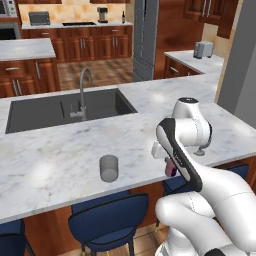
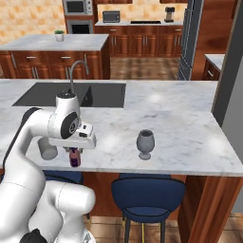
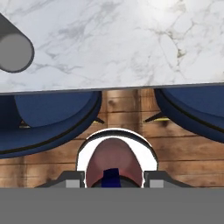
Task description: There is a wine glass and glass cup on the dining counter. Place the wine bottle next to the wine glass and the juice bottle next to the glass cup.
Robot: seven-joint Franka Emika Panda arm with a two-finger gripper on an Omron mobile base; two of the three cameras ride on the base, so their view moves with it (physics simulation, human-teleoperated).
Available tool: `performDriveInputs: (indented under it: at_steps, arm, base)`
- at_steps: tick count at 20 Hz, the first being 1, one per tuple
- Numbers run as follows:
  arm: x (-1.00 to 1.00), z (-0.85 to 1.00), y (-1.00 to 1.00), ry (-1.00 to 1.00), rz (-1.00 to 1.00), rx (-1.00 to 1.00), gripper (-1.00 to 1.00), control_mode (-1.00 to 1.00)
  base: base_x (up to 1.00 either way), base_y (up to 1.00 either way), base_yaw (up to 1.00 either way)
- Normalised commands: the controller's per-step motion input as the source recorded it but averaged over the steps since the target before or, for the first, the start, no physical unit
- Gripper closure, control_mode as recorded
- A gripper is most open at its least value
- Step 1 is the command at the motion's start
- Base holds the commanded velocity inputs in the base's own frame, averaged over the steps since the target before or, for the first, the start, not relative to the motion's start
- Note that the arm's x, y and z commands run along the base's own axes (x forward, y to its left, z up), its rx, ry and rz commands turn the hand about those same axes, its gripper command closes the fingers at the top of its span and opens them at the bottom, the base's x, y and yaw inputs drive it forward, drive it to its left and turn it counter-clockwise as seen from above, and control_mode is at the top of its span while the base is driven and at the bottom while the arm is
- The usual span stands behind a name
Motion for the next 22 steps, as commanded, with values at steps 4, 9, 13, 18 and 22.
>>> performDriveInputs:
  at_steps: [4, 9, 13, 18, 22]
  arm:
    - [0.15, 0.02, -0.04, 0.03, 0.00, 0.02, 1.00, -1.00]
    - [0.19, 0.14, -0.07, 0.03, 0.00, 0.07, 1.00, -1.00]
    - [0.33, 0.08, 0.22, 0.00, 0.00, 0.02, 1.00, -1.00]
    - [0.29, 0.01, 0.39, -0.02, 0.00, 0.00, 1.00, -1.00]
    - [0.22, 0.00, 0.36, -0.05, 0.00, -0.01, 1.00, -1.00]
  base:
    - [0.00, 0.00, 0.00]
    - [0.00, 0.00, 0.00]
    - [0.00, 0.00, 0.00]
    - [0.00, 0.00, 0.00]
    - [0.00, 0.00, 0.00]
